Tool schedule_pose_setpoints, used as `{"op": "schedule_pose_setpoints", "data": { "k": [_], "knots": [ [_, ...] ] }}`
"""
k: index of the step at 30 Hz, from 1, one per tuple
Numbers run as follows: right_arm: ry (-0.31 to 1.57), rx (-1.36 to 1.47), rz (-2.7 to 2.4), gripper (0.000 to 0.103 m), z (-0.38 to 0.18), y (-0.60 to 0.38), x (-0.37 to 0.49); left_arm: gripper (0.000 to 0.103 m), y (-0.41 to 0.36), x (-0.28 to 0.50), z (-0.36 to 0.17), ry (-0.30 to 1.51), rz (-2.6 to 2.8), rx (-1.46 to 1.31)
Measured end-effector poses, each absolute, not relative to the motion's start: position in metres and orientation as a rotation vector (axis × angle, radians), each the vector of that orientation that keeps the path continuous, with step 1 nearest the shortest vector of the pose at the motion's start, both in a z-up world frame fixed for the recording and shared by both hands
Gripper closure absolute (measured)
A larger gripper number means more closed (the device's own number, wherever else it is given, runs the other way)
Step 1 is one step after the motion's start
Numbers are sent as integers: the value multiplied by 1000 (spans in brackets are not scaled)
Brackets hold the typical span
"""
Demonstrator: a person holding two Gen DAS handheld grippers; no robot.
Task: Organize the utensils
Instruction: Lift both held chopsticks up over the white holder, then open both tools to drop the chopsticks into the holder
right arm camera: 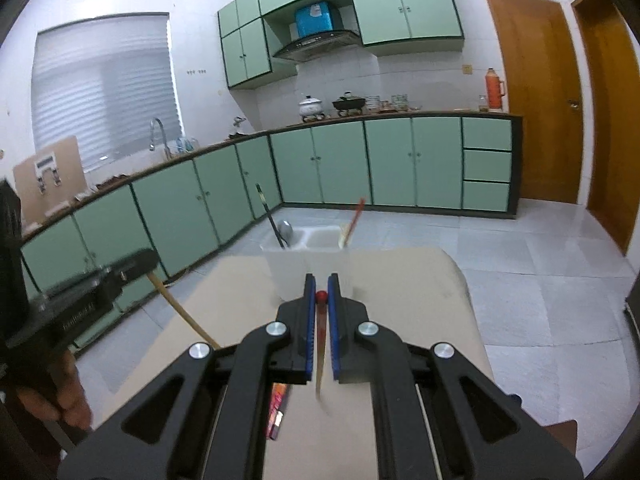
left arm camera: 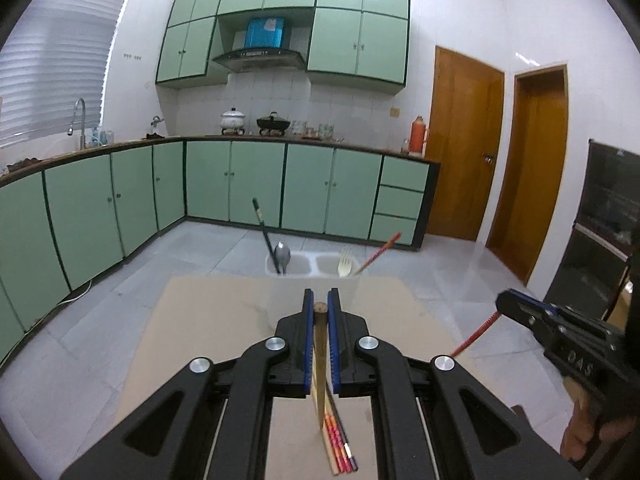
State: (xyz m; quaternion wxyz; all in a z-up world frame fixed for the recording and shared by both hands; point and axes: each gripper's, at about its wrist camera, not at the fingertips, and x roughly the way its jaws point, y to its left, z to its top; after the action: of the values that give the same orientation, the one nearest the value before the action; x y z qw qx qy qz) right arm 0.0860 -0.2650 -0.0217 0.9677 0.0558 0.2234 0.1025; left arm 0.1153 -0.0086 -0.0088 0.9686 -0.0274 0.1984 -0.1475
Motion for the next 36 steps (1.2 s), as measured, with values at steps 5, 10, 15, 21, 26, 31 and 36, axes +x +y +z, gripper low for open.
{"op": "schedule_pose_setpoints", "data": {
  "k": [5,10,15,21,26,31,36],
  "knots": [
    [463,99,258,98,5,-264,104,97,-7,120,8,373,-324,-56],
    [431,78,293,98,38,-263,124,97,-8,126,30,322,-346,-38],
    [355,66,293,98,75,-263,154,97,-11,146,56,247,-349,-30],
    [281,95,281,98,103,-268,204,97,-17,189,84,186,-338,-37],
    [229,90,241,98,111,-269,250,97,-24,233,88,176,-319,-18],
    [254,89,219,98,93,-269,300,97,-30,274,73,197,-294,-3],
    [308,73,200,98,58,-267,337,97,-38,313,42,263,-287,9]
  ]
}}
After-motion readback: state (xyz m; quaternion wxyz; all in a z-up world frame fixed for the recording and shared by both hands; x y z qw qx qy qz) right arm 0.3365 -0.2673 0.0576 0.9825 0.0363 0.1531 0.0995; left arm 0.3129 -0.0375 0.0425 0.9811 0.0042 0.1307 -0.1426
